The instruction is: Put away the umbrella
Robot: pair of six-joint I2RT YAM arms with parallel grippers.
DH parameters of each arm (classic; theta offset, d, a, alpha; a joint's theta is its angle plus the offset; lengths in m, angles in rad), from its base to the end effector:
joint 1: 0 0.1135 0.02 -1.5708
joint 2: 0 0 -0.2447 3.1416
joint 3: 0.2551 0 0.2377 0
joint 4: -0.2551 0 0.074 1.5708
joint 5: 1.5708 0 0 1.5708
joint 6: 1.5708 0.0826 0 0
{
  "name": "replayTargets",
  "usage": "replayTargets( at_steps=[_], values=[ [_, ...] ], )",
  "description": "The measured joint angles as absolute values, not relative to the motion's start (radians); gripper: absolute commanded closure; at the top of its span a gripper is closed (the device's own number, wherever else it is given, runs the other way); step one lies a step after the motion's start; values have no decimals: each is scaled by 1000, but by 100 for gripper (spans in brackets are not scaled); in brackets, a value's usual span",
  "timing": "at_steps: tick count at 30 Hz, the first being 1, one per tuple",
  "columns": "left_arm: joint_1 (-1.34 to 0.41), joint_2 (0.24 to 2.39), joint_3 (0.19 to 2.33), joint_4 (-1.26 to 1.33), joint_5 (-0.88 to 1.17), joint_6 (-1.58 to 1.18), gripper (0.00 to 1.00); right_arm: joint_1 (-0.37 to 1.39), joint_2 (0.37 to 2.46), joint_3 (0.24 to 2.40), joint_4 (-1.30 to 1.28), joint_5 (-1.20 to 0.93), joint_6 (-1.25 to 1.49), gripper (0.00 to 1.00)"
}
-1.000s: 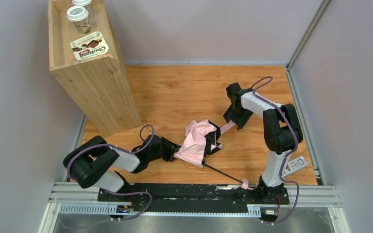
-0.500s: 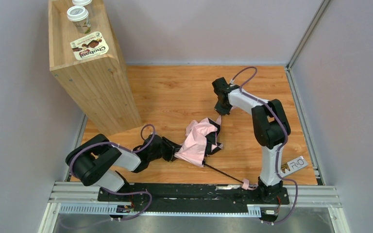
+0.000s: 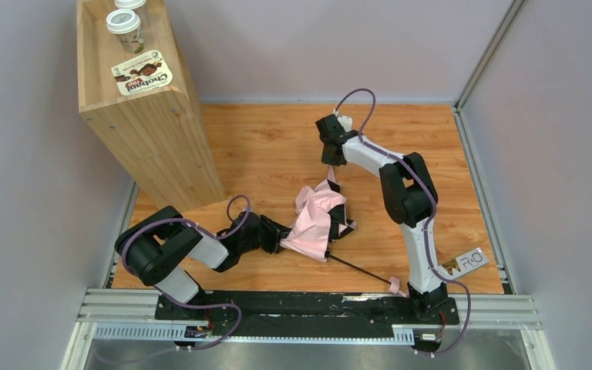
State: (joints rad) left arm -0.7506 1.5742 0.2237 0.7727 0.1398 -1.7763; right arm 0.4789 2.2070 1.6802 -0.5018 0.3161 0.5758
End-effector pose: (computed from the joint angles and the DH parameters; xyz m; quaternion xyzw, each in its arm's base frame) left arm 0.1824 -0.1858 0.0618 -0.4014 0.7806 -0.4715 0.0852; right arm 0.4317 0.1952 0.1159 0.0882 0.9483 0.0020 0.3048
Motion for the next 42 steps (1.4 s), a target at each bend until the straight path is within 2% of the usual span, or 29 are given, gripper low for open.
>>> replayTargets(
  at_steps=[2, 4, 5, 6, 8, 10, 13, 16, 19, 22, 24, 28, 34, 37, 42],
  values=[
    [-752, 1577, 224, 774, 138, -1795, 100, 479, 2220, 1712, -527, 312, 541, 66],
    [-752, 1578, 224, 774, 138, -1812, 100, 477, 2226, 1753, -559, 307, 488, 29],
    [-752, 1578, 224, 772, 141, -1821, 100, 475, 2226, 1775, -580, 303, 452, 16],
    [-752, 1578, 224, 768, 144, -1829, 100, 472, 2223, 1798, -603, 302, 411, 9],
    [-753, 1578, 233, 748, 157, -1849, 100, 463, 2205, 1834, -656, 300, 330, 0],
    [-753, 1578, 249, 719, 168, -1862, 100, 456, 2159, 1839, -714, 310, 266, 0],
    [-753, 1578, 281, 663, 185, -1866, 100, 466, 1976, 1718, -743, 341, 171, 0],
    [-753, 1576, 323, 581, 207, -1870, 100, 550, 1645, 1448, -673, 360, 86, 0],
    [-749, 1544, 356, 471, 214, -1869, 100, 812, 1270, 1154, -535, 308, -44, 0],
    [-733, 1503, 374, 366, 221, -1861, 100, 1099, 1095, 973, -425, 234, -176, 0],
    [-717, 1485, 385, 308, 229, -1853, 100, 1186, 1095, 904, -383, 234, -223, 0],
    [-692, 1480, 401, 253, 249, -1850, 100, 1247, 1228, 810, -314, 291, -290, 1],
    [-664, 1470, 403, 218, 263, -1855, 100, 1275, 1409, 806, -239, 354, -397, 3],
    [-654, 1437, 403, 176, 242, -1862, 100, 1275, 1473, 807, -204, 385, -446, 9],
    [-652, 1386, 399, 107, 202, -1888, 100, 1272, 1549, 804, -157, 423, -490, 9]
  ],
)
